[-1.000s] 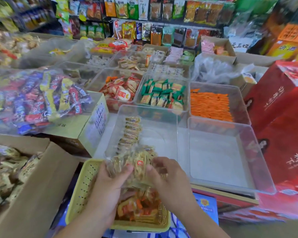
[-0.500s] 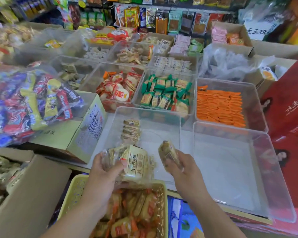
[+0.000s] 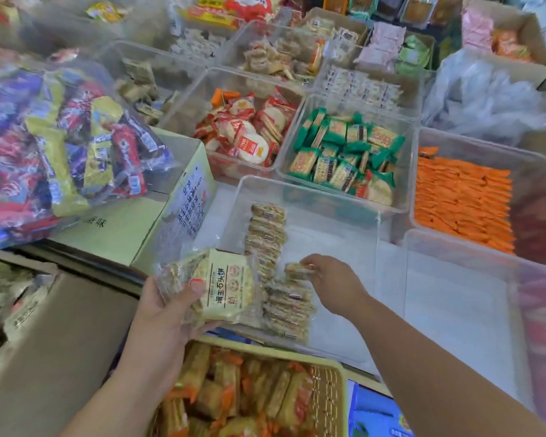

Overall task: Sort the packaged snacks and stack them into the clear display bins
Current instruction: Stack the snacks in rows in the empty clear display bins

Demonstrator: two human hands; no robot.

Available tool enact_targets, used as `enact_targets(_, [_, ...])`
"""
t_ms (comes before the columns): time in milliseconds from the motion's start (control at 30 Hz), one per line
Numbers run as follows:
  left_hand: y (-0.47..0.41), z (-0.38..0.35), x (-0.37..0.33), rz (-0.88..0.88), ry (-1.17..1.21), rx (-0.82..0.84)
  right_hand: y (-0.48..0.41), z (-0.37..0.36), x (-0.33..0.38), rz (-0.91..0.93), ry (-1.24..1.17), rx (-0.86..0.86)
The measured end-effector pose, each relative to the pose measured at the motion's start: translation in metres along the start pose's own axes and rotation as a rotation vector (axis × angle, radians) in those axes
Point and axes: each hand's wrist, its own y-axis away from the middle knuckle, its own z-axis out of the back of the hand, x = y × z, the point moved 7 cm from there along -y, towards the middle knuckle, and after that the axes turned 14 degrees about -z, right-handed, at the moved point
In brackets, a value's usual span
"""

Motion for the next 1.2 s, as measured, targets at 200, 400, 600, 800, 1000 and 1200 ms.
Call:
enact_targets(200, [-0.001, 0.007, 0.01, 0.038, 0.027, -0.033, -0.011, -0.034, 0.006, 0.024, 0.073, 0.263])
enact_targets(400, [-0.002, 0.002, 0.007, 0.042, 0.033, -0.007, -0.005, -0.034, 0.006, -0.014, 0.083, 0.295])
enact_targets(600, [0.005, -0.016, -0.003, 0.029, 0.101, 0.013, 0.048, 0.009, 0.025, 0.04, -0.214, 0.067])
enact_targets(800, [0.03, -0.043, -0.009, -0.134, -0.154, -0.011, 0.141, 0.024, 0.039, 0.018, -0.912, 0.125])
enact_targets(1000, [0.054, -0.067, -0.003, -0.187, -0.245, 0.109, 0.174, 0.006, 0.036, 0.027, -0.85, 0.061])
enact_targets(1200, [0.067, -0.081, 0.001, -0.17, -0.162, 0.128, 0.181, 0.006, 0.029, 0.037, -0.823, -0.018])
